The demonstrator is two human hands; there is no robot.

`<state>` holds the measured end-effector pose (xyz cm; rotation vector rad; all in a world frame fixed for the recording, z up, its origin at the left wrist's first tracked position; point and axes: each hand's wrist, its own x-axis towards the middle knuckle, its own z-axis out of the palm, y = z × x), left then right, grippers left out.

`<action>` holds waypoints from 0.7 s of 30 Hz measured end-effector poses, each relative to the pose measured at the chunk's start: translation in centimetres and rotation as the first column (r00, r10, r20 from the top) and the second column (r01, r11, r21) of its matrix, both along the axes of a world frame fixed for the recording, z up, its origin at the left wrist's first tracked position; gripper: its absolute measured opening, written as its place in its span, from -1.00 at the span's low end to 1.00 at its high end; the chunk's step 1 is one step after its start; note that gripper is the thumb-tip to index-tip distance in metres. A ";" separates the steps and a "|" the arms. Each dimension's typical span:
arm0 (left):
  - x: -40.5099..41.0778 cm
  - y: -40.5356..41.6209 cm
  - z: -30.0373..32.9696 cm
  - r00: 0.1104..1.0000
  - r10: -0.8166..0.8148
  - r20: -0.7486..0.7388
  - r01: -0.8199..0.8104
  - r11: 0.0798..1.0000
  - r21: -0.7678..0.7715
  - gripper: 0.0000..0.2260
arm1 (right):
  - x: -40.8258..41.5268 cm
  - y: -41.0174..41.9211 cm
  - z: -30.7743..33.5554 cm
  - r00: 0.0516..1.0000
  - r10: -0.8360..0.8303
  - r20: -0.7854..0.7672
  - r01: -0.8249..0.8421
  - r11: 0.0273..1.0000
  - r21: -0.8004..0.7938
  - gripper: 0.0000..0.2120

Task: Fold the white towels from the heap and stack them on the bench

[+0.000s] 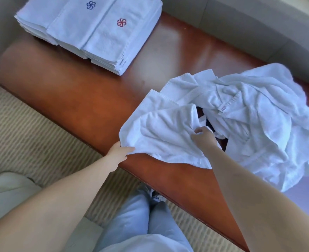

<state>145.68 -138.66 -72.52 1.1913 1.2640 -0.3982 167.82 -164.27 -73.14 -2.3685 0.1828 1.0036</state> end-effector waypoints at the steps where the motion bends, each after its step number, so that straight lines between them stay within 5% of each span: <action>1: -0.1 0.1 0.2 1.000 0.007 0.010 -0.007 1.000 0.005 -0.63 | 0.0 0.2 0.2 0.998 -0.044 -0.040 0.045 0.999 0.025 -0.79; 4: 0.2 0.5 1.9 0.995 0.064 0.076 -0.066 0.997 0.026 -0.72 | 0.6 1.1 2.0 0.982 -0.137 -0.127 0.146 0.987 0.065 -0.97; 10: 3.9 2.6 9.5 0.946 0.106 0.305 -0.150 0.981 0.124 -0.76 | 2.1 1.4 11.2 0.956 -0.158 -0.247 0.213 0.953 0.215 -0.71; 14: 6.1 4.0 15.8 0.907 0.036 0.420 -0.122 0.976 0.180 -0.80 | 3.1 0.2 18.6 0.917 -0.158 -0.367 0.305 0.870 0.388 -0.79; 18: 7.8 5.8 21.7 0.869 0.018 0.494 -0.155 0.959 0.238 -0.91 | 3.6 -1.4 25.2 0.957 -0.218 -0.191 0.284 0.835 0.472 -0.91; 21: 8.8 7.2 25.5 0.853 0.044 0.520 -0.216 0.937 0.274 -0.88 | 4.3 -4.0 28.7 0.950 -0.306 -0.063 0.299 0.830 0.472 -0.79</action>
